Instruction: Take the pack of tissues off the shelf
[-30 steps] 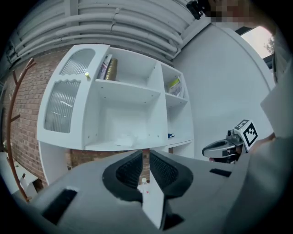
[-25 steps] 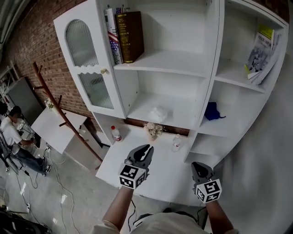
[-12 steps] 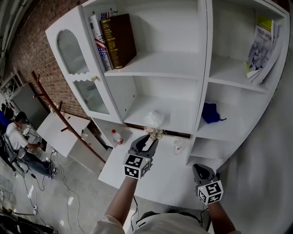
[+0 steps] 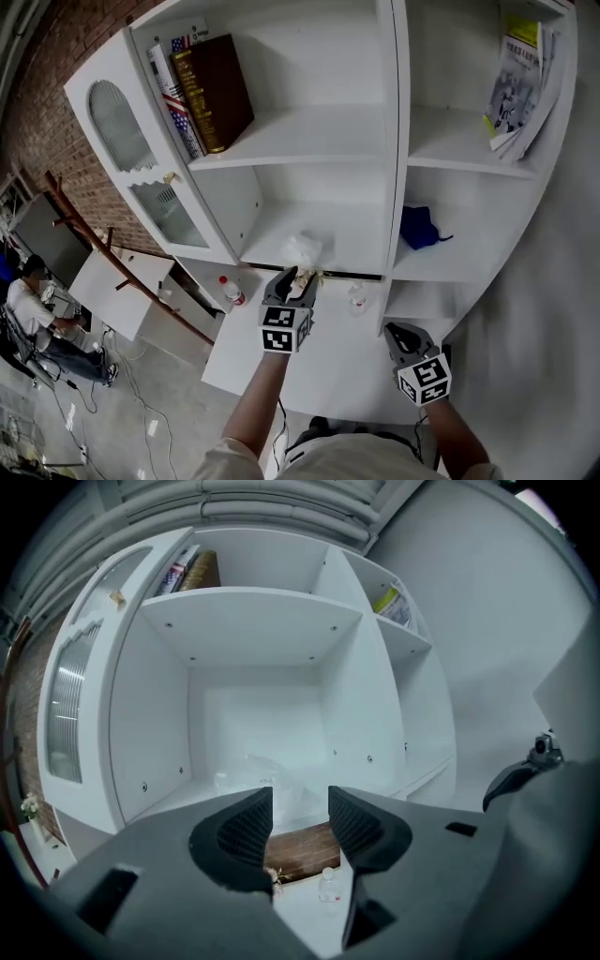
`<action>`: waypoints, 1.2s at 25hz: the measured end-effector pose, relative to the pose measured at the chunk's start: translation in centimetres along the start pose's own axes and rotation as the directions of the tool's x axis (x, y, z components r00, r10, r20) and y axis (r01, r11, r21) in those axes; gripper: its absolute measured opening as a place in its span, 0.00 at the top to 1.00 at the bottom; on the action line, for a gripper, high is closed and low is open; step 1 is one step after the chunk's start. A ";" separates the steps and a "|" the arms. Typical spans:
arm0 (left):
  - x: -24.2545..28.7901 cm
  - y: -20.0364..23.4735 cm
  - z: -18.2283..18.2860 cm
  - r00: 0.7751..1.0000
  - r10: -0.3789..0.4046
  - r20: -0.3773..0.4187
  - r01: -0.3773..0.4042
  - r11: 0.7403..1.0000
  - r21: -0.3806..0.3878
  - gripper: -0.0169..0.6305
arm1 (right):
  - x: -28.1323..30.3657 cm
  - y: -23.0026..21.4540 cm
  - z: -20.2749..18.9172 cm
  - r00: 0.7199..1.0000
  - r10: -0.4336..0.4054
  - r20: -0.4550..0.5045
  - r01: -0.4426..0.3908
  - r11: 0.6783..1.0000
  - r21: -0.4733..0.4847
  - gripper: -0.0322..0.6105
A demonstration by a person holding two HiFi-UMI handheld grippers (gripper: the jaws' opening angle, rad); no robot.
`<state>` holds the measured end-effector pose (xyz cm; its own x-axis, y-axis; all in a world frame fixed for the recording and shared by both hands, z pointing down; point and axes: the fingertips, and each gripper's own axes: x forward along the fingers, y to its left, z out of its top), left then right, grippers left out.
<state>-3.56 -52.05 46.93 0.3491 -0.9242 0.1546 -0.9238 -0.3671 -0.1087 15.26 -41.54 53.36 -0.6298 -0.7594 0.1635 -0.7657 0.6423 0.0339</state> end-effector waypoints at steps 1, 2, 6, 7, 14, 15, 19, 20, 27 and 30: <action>0.4 0.2 -0.1 1.000 0.003 -0.005 -0.003 1.000 0.001 0.69 | 0.3 -0.1 0.2 1.000 -0.006 0.000 0.006 1.000 0.000 0.90; 0.7 0.4 -0.3 1.000 0.004 -0.013 -0.004 1.000 0.001 0.68 | 0.6 -0.1 0.4 1.000 -0.012 0.001 0.012 1.000 0.004 0.90; 2.5 1.1 -1.2 0.998 -0.008 -0.061 0.007 1.000 -0.012 0.64 | 1.6 0.4 0.8 0.999 -0.033 0.002 0.033 0.999 0.020 0.90; 2.9 1.2 -1.4 0.997 -0.011 -0.071 0.010 1.000 -0.014 0.62 | 1.8 0.5 0.8 0.999 -0.037 0.000 0.037 0.999 0.020 0.90; 4.6 1.9 -2.3 0.995 -0.024 -0.095 0.022 1.000 -0.018 0.66 | 2.4 0.5 0.9 0.996 -0.085 -0.016 0.085 0.996 0.023 0.90; 4.6 2.0 -2.4 0.995 -0.025 -0.094 0.024 1.000 -0.017 0.70 | 2.4 0.4 0.9 0.995 -0.093 -0.019 0.093 0.995 0.023 0.90; 4.8 2.5 -2.7 0.995 -0.048 -0.090 0.046 0.999 -0.014 0.77 | 2.5 0.5 0.8 0.993 -0.116 -0.029 0.117 0.993 0.021 0.90; 4.8 2.6 -2.7 0.994 -0.057 -0.089 0.056 0.998 -0.013 0.78 | 2.6 0.6 0.8 0.992 -0.120 -0.031 0.120 0.993 0.019 0.90; 4.7 2.9 -2.7 0.991 -0.111 -0.073 0.112 0.994 0.009 0.87 | 3.0 1.3 0.8 0.988 -0.145 -0.045 0.146 0.989 0.011 0.90; 4.2 3.1 -2.4 0.989 -0.140 -0.055 0.141 0.990 0.013 0.91 | 3.3 1.8 0.8 0.987 -0.152 -0.050 0.153 0.988 0.010 0.90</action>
<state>-5.31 -56.85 49.65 0.4656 -0.8567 0.2220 -0.8635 -0.4947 -0.0982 11.68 -43.00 53.16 -0.4987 -0.8420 0.2057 -0.8542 0.5177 0.0483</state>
